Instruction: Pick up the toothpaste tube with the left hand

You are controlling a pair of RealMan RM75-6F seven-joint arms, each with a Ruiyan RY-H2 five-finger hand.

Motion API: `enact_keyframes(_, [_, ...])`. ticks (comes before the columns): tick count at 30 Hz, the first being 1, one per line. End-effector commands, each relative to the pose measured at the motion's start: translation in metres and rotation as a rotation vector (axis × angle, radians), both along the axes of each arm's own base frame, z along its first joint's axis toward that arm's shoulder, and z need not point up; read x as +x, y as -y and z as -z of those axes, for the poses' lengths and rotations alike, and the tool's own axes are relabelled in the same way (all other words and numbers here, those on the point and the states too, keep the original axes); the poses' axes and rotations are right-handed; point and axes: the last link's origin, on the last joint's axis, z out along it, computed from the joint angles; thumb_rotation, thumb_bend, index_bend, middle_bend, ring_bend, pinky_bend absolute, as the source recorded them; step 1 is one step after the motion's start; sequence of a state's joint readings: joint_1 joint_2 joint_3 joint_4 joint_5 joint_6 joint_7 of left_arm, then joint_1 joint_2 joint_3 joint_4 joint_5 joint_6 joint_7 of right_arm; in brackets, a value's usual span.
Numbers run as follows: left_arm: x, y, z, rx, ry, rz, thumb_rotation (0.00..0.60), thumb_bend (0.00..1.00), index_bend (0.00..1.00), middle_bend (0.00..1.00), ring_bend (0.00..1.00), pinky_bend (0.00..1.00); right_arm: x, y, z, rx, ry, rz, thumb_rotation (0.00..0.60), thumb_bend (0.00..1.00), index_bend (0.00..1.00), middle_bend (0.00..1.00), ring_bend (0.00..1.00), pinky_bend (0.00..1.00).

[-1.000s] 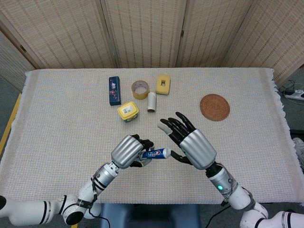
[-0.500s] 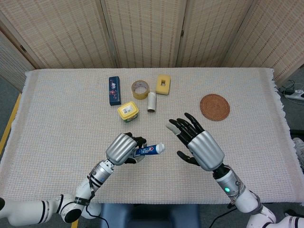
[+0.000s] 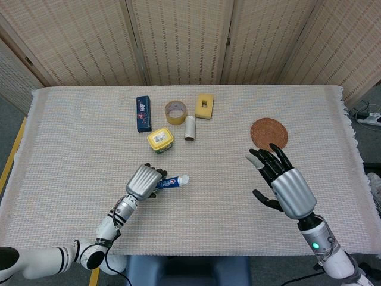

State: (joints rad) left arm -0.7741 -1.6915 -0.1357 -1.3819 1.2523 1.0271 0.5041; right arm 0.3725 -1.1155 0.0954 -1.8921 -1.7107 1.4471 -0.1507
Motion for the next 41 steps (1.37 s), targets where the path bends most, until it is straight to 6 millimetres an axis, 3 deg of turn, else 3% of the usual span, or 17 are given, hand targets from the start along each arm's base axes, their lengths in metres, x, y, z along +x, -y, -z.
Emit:
enact_keyframes(1, [-0.001,-0.002,0.009,0.001,-0.038,-0.019,0.600,0.79,0.68,0.72,0.64,0.52,-0.004,-0.001,-0.001,0.001,0.000,0.007,0.600,0.32,0.06,0.14,0.13,0.00])
enact_keyframes(12, [-0.012,-0.001,0.013,-0.013,-0.048,-0.115,0.600,0.68,0.32,0.46,0.41,0.46,-0.021,-0.002,-0.005,-0.006,-0.007,0.053,0.599,0.32,0.06,0.14,0.13,0.00])
enact_keyframes(19, [-0.022,0.006,-0.009,-0.018,0.012,-0.154,0.600,0.62,0.19,0.33,0.31,0.39,-0.038,-0.004,-0.013,-0.024,-0.005,0.109,0.600,0.32,0.06,0.14,0.13,0.00])
enact_keyframes(23, [-0.039,0.011,-0.043,0.036,0.071,-0.193,0.600,0.60,0.19,0.32,0.30,0.37,-0.054,-0.007,-0.021,-0.025,0.001,0.153,0.599,0.32,0.06,0.14,0.13,0.00])
enact_keyframes(29, [-0.085,0.024,-0.106,0.164,0.144,-0.311,0.600,0.61,0.24,0.32,0.28,0.30,-0.083,-0.019,-0.033,0.016,-0.004,0.234,0.600,0.32,0.06,0.14,0.14,0.00])
enact_keyframes(34, [-0.127,0.054,-0.151,0.278,0.210,-0.406,0.600,0.61,0.27,0.32,0.27,0.28,-0.106,-0.032,-0.038,-0.002,-0.006,0.295,0.600,0.32,0.07,0.15,0.15,0.00])
enact_keyframes(41, [-0.165,0.097,-0.187,0.398,0.233,-0.456,0.600,0.61,0.27,0.32,0.27,0.25,-0.126,-0.047,-0.041,-0.014,0.023,0.356,0.600,0.32,0.07,0.15,0.15,0.00])
